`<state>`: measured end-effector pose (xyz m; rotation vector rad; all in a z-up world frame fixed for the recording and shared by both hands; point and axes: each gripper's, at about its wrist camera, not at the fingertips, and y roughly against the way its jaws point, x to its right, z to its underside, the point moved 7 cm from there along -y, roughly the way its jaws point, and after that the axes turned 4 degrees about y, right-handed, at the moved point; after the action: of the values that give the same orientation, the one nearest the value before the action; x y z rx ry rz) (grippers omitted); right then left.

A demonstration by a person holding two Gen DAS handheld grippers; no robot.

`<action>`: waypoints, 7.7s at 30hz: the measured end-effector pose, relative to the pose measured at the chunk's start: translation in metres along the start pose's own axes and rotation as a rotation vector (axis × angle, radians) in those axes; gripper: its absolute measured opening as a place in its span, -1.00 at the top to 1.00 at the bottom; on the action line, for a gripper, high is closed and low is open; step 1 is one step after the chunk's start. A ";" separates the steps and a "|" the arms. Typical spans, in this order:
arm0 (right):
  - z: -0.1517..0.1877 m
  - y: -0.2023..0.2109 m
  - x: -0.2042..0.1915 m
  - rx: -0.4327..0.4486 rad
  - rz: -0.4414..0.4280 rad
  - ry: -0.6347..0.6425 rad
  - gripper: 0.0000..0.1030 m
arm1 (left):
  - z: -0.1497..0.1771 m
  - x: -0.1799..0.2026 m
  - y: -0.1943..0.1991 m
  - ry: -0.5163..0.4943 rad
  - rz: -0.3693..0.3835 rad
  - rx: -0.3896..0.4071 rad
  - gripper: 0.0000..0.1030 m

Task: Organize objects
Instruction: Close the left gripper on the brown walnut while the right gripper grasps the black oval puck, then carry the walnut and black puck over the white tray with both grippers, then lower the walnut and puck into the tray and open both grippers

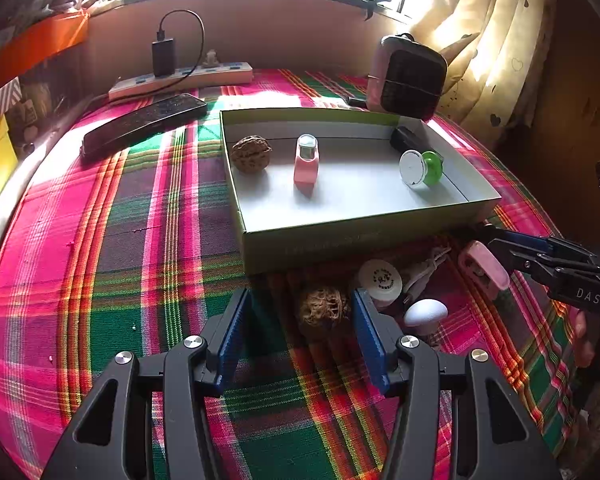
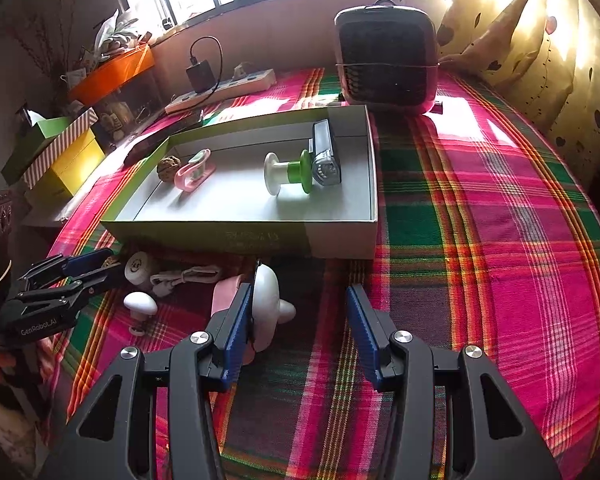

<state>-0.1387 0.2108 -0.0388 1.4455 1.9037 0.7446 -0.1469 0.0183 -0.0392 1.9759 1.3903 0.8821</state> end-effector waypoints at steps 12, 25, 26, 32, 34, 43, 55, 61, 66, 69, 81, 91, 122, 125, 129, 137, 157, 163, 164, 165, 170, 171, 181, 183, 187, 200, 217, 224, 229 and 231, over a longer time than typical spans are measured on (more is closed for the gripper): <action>-0.004 0.005 0.001 0.047 0.031 -0.014 0.07 | 0.000 0.000 0.000 0.001 0.001 0.000 0.02; -0.006 0.019 0.028 0.092 0.062 -0.092 0.07 | 0.001 0.000 0.001 0.001 0.000 0.001 0.02; -0.007 0.019 0.024 0.092 0.048 -0.082 0.07 | 0.001 0.000 0.001 0.002 0.000 0.001 0.02; -0.006 0.006 0.011 0.052 0.025 -0.038 0.07 | 0.001 0.001 0.000 0.001 -0.001 0.001 0.02; -0.004 0.001 0.009 0.030 0.044 -0.023 0.07 | 0.001 0.001 0.000 0.000 -0.002 0.001 0.02; -0.001 -0.010 0.008 -0.014 0.072 0.008 0.07 | 0.002 -0.001 0.000 -0.001 -0.023 0.002 0.02; 0.001 -0.010 0.007 -0.025 0.102 0.042 0.07 | 0.002 0.001 -0.002 -0.026 -0.061 -0.001 0.02; 0.002 -0.008 0.011 -0.022 0.107 0.032 0.22 | 0.003 0.001 -0.002 -0.026 -0.070 0.000 0.07; 0.002 -0.008 0.010 -0.021 0.106 0.032 0.23 | 0.002 -0.003 -0.001 -0.016 -0.090 0.005 0.31; 0.002 -0.008 0.010 -0.020 0.104 0.030 0.23 | 0.002 -0.006 -0.001 -0.010 -0.097 0.007 0.43; 0.002 -0.008 0.010 -0.020 0.104 0.031 0.23 | 0.002 -0.006 -0.001 -0.009 -0.101 0.007 0.48; 0.002 -0.008 0.010 -0.021 0.105 0.031 0.23 | 0.003 -0.006 -0.001 -0.009 -0.102 0.007 0.48; 0.002 -0.007 0.010 -0.020 0.097 0.030 0.24 | 0.002 -0.006 -0.001 -0.011 -0.108 0.007 0.48; 0.002 -0.005 0.010 -0.017 0.098 0.029 0.24 | 0.003 -0.006 0.000 -0.012 -0.108 0.004 0.48; -0.001 -0.001 0.008 -0.009 0.100 0.034 0.24 | 0.003 -0.006 0.007 -0.015 -0.106 0.016 0.48; -0.014 0.010 0.004 0.021 0.093 0.039 0.24 | -0.008 0.003 0.030 -0.039 -0.084 0.062 0.48; -0.093 -0.006 -0.021 0.068 0.019 0.092 0.24 | -0.062 0.010 0.013 -0.020 -0.045 0.073 0.48; -0.112 -0.037 -0.024 0.031 -0.013 0.085 0.24 | -0.072 0.009 -0.004 -0.031 -0.049 0.058 0.48; -0.114 -0.043 -0.024 0.021 -0.018 0.082 0.24 | -0.073 0.007 -0.008 -0.028 -0.049 0.050 0.48; -0.115 -0.049 -0.025 0.013 -0.022 0.079 0.24 | -0.073 0.006 -0.012 -0.022 -0.050 0.044 0.48; -0.122 -0.073 -0.026 -0.022 -0.024 0.079 0.24 | -0.075 0.002 -0.025 -0.019 -0.053 0.025 0.48; -0.123 -0.077 -0.026 -0.027 -0.028 0.076 0.24 | -0.075 0.002 -0.027 -0.020 -0.051 0.023 0.48; -0.128 -0.104 -0.029 -0.072 -0.027 0.090 0.23 | -0.078 0.001 -0.042 -0.037 -0.067 0.011 0.48; -0.129 -0.108 -0.029 -0.079 -0.019 0.089 0.23 | -0.079 0.001 -0.043 -0.035 -0.066 0.010 0.48; -0.128 -0.114 -0.030 -0.089 -0.019 0.086 0.23 | -0.080 0.003 -0.045 -0.052 -0.072 0.010 0.48; -0.126 -0.122 -0.030 -0.115 0.014 0.113 0.23 | -0.079 0.007 -0.047 -0.069 -0.061 0.016 0.47; -0.127 -0.123 -0.029 -0.118 0.038 0.112 0.23 | -0.079 0.007 -0.046 -0.077 -0.067 0.016 0.47; -0.127 -0.122 -0.027 -0.113 0.038 0.095 0.21 | -0.078 0.007 -0.046 -0.076 -0.066 0.016 0.46; -0.126 -0.122 -0.026 -0.111 0.040 0.090 0.10 | -0.079 0.008 -0.046 -0.076 -0.065 0.016 0.45; -0.126 -0.122 -0.026 -0.111 0.039 0.087 0.07 | -0.079 0.008 -0.046 -0.076 -0.065 0.016 0.44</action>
<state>-0.3046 0.1483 -0.0452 1.4058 1.8716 0.9312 -0.2327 0.0457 -0.0233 1.9443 1.4140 0.7611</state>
